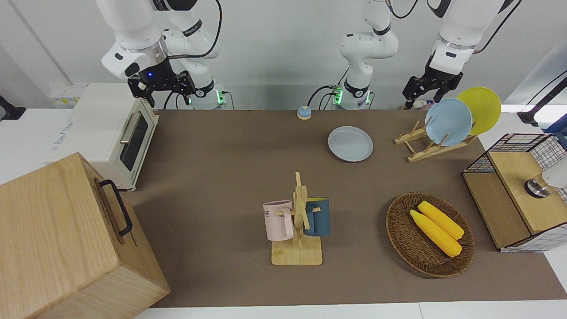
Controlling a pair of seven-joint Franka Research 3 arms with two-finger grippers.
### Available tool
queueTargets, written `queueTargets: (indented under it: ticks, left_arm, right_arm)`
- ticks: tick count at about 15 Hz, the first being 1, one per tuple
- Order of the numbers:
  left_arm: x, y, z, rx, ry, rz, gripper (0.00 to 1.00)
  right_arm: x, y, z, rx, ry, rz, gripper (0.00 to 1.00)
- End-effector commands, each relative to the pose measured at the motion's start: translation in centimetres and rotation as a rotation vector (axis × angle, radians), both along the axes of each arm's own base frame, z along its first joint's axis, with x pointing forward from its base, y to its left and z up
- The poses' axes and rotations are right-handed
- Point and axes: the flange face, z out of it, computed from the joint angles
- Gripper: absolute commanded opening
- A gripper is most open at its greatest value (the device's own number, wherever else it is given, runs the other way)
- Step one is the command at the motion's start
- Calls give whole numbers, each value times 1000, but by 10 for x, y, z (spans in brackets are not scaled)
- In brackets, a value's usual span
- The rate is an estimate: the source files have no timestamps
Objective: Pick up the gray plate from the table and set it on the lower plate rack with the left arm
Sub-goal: 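Move the left gripper toward the gray plate on the table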
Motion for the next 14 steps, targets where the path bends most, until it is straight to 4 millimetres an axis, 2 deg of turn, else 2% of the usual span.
queueTargets:
  ticks: [1,8,14]
  left_arm:
    - [-8,0,-21,10,19,-6,993]
    - [-26,6,-86,12,37,-3,991]
    - [-49,7,-158,8,5,-11,991]
  right_arm:
    - [-2,-2,5,-9,1,-16,983]
    - [-2,-2,5,-9,1,-16,983]
    - [-2,-2,5,-9,1,-16,983]
